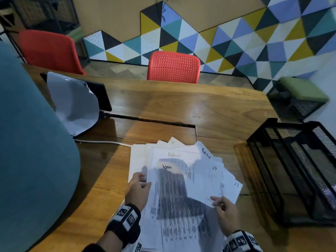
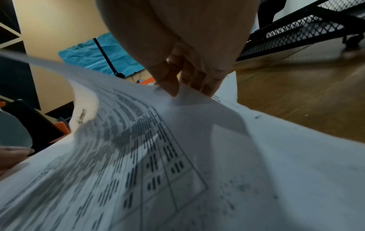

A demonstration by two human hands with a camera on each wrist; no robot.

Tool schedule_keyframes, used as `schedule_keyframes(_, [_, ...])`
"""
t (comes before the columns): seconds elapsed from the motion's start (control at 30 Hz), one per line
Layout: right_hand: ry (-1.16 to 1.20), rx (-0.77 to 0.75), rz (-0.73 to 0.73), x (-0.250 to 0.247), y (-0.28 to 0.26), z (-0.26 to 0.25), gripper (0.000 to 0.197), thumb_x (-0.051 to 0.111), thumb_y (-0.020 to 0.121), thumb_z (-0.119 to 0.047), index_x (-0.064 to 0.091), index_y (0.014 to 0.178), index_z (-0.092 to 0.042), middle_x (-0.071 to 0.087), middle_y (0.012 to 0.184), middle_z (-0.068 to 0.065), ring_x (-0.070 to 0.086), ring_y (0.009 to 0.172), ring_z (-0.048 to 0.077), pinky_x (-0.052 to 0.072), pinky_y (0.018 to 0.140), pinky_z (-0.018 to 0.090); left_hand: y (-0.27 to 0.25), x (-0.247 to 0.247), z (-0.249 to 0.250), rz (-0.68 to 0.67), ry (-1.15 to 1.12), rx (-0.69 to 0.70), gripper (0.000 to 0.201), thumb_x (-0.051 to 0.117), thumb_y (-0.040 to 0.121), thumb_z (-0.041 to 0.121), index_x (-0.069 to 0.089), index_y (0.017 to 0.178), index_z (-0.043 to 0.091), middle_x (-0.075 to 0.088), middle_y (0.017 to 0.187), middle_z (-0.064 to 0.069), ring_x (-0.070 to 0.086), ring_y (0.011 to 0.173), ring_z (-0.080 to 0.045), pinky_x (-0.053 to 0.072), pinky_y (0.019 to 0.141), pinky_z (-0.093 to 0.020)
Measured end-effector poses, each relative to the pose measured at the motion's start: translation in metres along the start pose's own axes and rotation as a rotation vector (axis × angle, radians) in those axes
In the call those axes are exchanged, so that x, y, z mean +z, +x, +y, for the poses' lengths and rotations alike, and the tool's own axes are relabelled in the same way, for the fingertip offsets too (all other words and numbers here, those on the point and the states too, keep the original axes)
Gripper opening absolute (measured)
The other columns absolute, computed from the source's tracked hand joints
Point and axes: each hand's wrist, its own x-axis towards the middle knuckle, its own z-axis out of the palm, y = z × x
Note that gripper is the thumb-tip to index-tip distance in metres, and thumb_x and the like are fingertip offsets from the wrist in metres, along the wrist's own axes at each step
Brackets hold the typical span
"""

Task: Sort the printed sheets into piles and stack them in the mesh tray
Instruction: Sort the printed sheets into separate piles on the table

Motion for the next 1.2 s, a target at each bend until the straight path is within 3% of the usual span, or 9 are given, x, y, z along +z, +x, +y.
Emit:
schedule_keyframes(0.1, [0.035, -0.053, -0.114, -0.003, 0.008, 0.001, 0.025, 0.069, 0.079, 0.002, 0.058, 0.097, -0.012, 0.068, 0.092, 0.003, 0.066, 0.088, 0.025, 0.053, 0.074, 0.035, 0.013, 0.01, 0.006, -0.027, 0.019, -0.038, 0.028, 0.063, 0.088, 0.007, 0.051, 0.107, 0.025, 0.059, 0.106, 0.003, 0.062, 0.096, -0.017, 0.056, 0.082, -0.034])
schedule_keyframes(0.23, [0.037, -0.092, -0.228, -0.001, 0.025, -0.002, 0.032, 0.077, 0.079, -0.028, 0.062, 0.108, -0.023, 0.072, 0.103, -0.01, 0.068, 0.094, 0.01, 0.054, 0.082, 0.035, 0.024, 0.025, 0.013, 0.106, 0.304, -0.017, 0.03, 0.064, 0.086, 0.013, 0.055, 0.113, 0.019, 0.049, 0.118, -0.001, 0.053, 0.111, -0.021, 0.047, 0.1, -0.037])
schedule_keyframes(0.33, [0.052, -0.077, -0.172, 0.004, 0.039, 0.0, 0.04, 0.067, 0.087, -0.031, 0.061, 0.12, -0.01, 0.064, 0.12, 0.0, 0.06, 0.111, 0.02, 0.046, 0.096, 0.033, 0.026, 0.032, 0.02, 0.039, 0.303, -0.108, 0.032, 0.061, 0.09, 0.016, 0.054, 0.12, 0.014, 0.056, 0.12, -0.007, 0.058, 0.108, -0.025, 0.049, 0.097, -0.038])
schedule_keyframes(0.57, [0.369, 0.181, -0.081, 0.01, 0.032, -0.003, 0.029, 0.074, 0.075, 0.001, 0.064, 0.101, 0.008, 0.07, 0.078, 0.007, 0.064, 0.072, 0.023, 0.049, 0.06, 0.03, 0.007, 0.03, 0.031, -0.218, 0.031, -0.163, 0.009, 0.063, 0.095, 0.021, 0.054, 0.098, 0.02, 0.062, 0.096, 0.005, 0.062, 0.094, -0.019, 0.046, 0.07, -0.021])
schedule_keyframes(0.7, [0.453, 0.196, -0.064, 0.008, 0.028, -0.004, 0.051, 0.079, 0.06, -0.01, 0.062, 0.105, 0.006, 0.071, 0.083, 0.011, 0.066, 0.079, 0.03, 0.055, 0.063, 0.035, -0.001, 0.016, 0.027, -0.467, -0.269, 0.002, 0.006, 0.062, 0.095, 0.016, 0.062, 0.09, 0.018, 0.068, 0.082, 0.007, 0.066, 0.082, -0.001, 0.05, 0.089, -0.031])
schedule_keyframes(0.83, [0.505, 0.086, -0.06, -0.004, 0.027, -0.008, 0.09, 0.09, 0.046, -0.032, 0.051, 0.124, -0.006, 0.067, 0.112, 0.011, 0.065, 0.102, 0.03, 0.053, 0.081, 0.04, -0.007, 0.008, 0.023, -0.676, -0.447, 0.002, 0.03, 0.055, 0.099, 0.012, 0.057, 0.129, 0.016, 0.07, 0.122, -0.005, 0.066, 0.114, -0.019, 0.052, 0.101, -0.04])
schedule_keyframes(0.97, [0.621, 0.115, -0.166, -0.014, 0.019, -0.02, 0.049, 0.076, 0.074, 0.002, 0.052, 0.115, -0.012, 0.067, 0.1, 0.003, 0.063, 0.085, 0.015, 0.048, 0.073, 0.026, -0.007, 0.015, 0.022, -0.733, -0.326, 0.01, 0.039, 0.047, 0.098, -0.003, 0.056, 0.129, 0.017, 0.07, 0.122, -0.007, 0.067, 0.113, -0.024, 0.052, 0.1, -0.047])
schedule_keyframes(1.07, [0.629, 0.2, -0.222, -0.01, 0.018, -0.017, 0.057, 0.083, 0.059, -0.006, 0.061, 0.111, 0.004, 0.071, 0.1, 0.022, 0.067, 0.089, 0.035, 0.055, 0.076, 0.04, 0.002, 0.013, 0.024, -0.803, -0.125, 0.096, 0.039, 0.047, 0.097, 0.002, 0.059, 0.129, 0.02, 0.068, 0.123, -0.002, 0.064, 0.115, -0.022, 0.052, 0.1, -0.042])
schedule_keyframes(1.2, [0.59, 0.212, -0.186, -0.009, 0.019, -0.009, 0.032, 0.076, 0.066, 0.004, 0.067, 0.095, 0.014, 0.072, 0.089, 0.028, 0.068, 0.081, 0.039, 0.055, 0.065, 0.036, 0.028, 0.004, 0.022, -0.417, 0.175, 0.131, 0.037, 0.045, 0.093, -0.004, 0.053, 0.123, 0.015, 0.055, 0.12, -0.002, 0.055, 0.113, -0.02, 0.049, 0.097, -0.033])
